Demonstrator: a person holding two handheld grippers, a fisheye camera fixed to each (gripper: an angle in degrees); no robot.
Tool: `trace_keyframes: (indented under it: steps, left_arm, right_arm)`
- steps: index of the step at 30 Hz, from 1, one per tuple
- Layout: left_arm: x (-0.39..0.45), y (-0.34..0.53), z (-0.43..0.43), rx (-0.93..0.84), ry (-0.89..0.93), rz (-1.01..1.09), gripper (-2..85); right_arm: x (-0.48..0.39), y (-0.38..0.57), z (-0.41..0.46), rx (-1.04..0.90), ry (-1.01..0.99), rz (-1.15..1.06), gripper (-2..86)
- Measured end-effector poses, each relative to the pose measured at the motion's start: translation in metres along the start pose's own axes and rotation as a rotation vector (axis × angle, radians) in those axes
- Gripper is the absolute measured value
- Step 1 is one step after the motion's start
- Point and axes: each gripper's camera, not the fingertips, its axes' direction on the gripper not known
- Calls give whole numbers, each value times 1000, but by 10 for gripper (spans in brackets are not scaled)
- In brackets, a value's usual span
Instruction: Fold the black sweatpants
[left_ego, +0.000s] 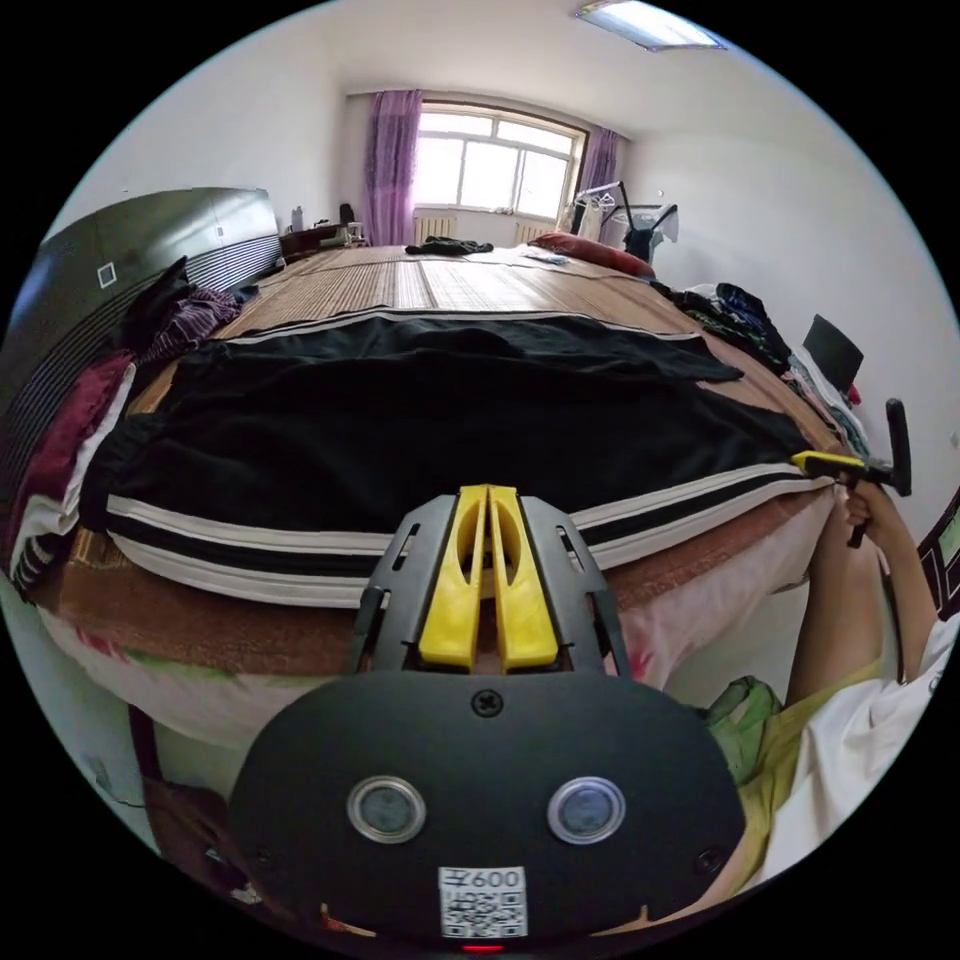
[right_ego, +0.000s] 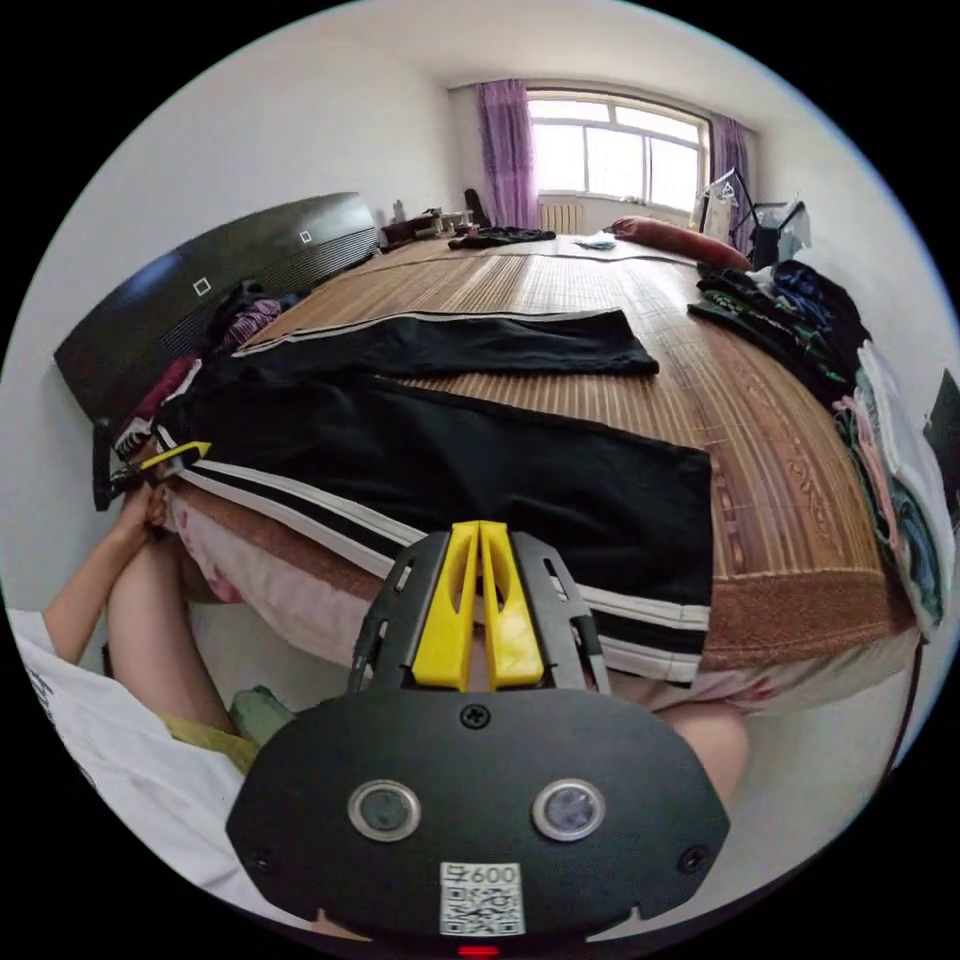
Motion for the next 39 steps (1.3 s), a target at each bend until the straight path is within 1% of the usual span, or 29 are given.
trace_keyframes:
  steps: [2,6,7,10,12,13,14,15,16,17,18,20,21,22,24,25,26,27,28,29,30,32,33,34,35,36,37,38,39]
  left_arm:
    - [15,-2,-8,0,-14,-17,2]
    - [41,-19,-20,-25,-84,58,2]
    - [44,-27,-24,-26,-92,65,2]
    - [43,-55,-34,-36,-65,84,3]
    - [36,-75,-42,-27,-45,91,4]
    - [29,-88,-49,-6,-32,75,5]
    - [19,-101,-55,17,-20,50,6]
    - [14,-108,-58,28,-14,37,8]
    - [4,-121,-64,46,-4,10,10]
    - [-7,-134,-67,64,5,-12,12]
    - [-12,-140,-68,72,10,-19,13]
    - [-32,-162,-66,91,18,-36,15]
    - [-38,-168,-65,92,16,-42,15]
    - [-50,-179,-62,98,15,-63,16]
    - [-73,-202,-63,107,45,-146,16]
    - [-89,-224,-68,130,86,-196,16]
    - [-103,-249,-73,166,128,-214,16]
    - [-110,-263,-74,177,147,-222,16]
    - [-128,-293,-75,188,185,-246,16]
    - [-146,-323,-71,182,216,-270,15]
    - [-157,-338,-67,174,229,-281,15]
    - [-201,-386,-43,163,278,-325,15]
    - [-213,-395,-35,159,298,-347,15]
    - [-241,-409,-15,104,391,-455,13]
    - [-270,-415,10,-65,543,-695,12]
    - [-278,-418,18,-171,616,-768,11]
    - [-280,-432,17,-219,755,-708,8]
    - [-278,-448,-2,-129,837,-555,6]
    - [-279,-453,-11,-92,835,-508,6]
  right_arm:
    - [1,-8,10,-27,68,-42,-9]
    - [5,-24,27,-83,175,-82,-9]
    - [11,-28,27,-66,213,-84,-9]
    - [39,-32,20,70,295,-66,-9]
    - [66,-36,28,92,310,-39,-9]
    - [87,-40,47,31,294,-34,-9]
    - [110,-44,77,-125,304,-31,-9]
    - [120,-46,92,-199,305,-34,-9]
    - [133,-50,98,-185,281,-12,-9]
    - [136,-56,107,-226,310,-25,-9]
    - [134,-58,115,-258,356,-55,-9]
    - [118,-64,150,-367,582,-178,-9]
    - [114,-66,157,-376,632,-187,-9]
    - [103,-72,167,-358,723,-208,-9]
    - [75,-81,172,-227,751,-271,-9]
    - [56,-92,172,-116,714,-280,-9]
    - [37,-105,173,-47,615,-313,-8]
    - [30,-114,174,-18,557,-320,-8]
    - [19,-136,178,27,431,-300,-8]
    - [11,-160,185,59,285,-274,-8]
    - [7,-172,191,68,209,-271,-8]
    - [-15,-222,225,87,-52,-286,-8]
    - [-22,-235,237,86,-96,-290,-8]
    - [-36,-259,263,64,-179,-289,-8]
    - [-47,-285,291,14,-278,-265,-8]
    - [-52,-297,306,-12,-327,-247,-8]
    - [-64,-319,334,-40,-411,-236,-8]
    - [-76,-341,363,-38,-457,-234,-8]
    - [-83,-351,379,-37,-456,-229,-8]
